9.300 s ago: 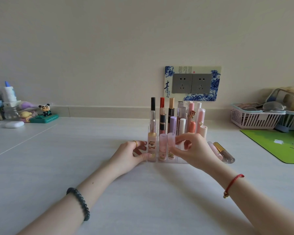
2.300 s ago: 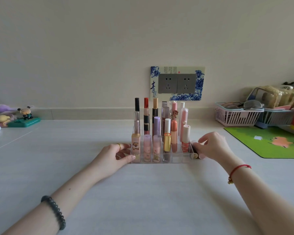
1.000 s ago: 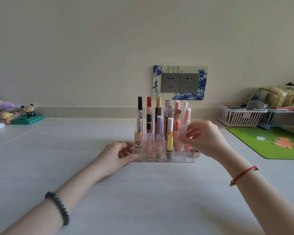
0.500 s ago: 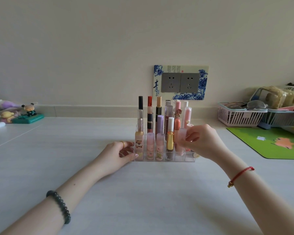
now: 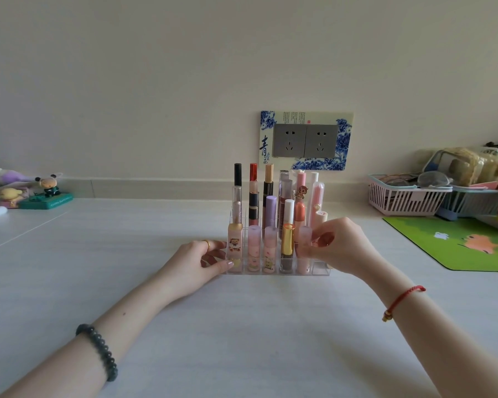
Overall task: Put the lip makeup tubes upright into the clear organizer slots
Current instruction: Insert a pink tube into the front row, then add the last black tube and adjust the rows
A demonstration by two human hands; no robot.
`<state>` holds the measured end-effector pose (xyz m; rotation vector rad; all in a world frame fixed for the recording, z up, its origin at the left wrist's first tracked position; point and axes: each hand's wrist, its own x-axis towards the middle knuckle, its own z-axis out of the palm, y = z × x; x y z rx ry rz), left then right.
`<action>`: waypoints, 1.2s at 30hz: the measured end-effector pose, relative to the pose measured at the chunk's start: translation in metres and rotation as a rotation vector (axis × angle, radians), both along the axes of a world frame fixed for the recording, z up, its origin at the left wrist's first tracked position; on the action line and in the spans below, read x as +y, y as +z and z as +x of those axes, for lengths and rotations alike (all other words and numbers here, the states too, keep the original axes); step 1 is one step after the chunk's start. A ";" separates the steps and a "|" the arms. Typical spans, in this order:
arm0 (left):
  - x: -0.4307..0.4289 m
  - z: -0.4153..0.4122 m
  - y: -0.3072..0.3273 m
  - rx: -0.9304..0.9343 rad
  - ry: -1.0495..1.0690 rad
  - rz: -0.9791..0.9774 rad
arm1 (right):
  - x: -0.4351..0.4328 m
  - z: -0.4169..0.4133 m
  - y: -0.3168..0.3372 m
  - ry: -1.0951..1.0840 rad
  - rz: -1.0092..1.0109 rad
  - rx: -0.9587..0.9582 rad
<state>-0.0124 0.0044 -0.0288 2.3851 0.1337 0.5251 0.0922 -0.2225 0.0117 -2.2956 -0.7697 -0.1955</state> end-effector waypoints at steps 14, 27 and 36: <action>0.001 0.000 0.000 0.010 -0.008 -0.008 | -0.010 0.002 0.011 0.037 0.046 0.007; 0.001 0.000 -0.001 0.010 -0.014 -0.027 | -0.022 0.039 -0.013 -0.252 0.102 -0.003; -0.001 -0.001 0.001 0.019 -0.021 -0.027 | -0.012 0.046 -0.019 -0.244 -0.115 0.157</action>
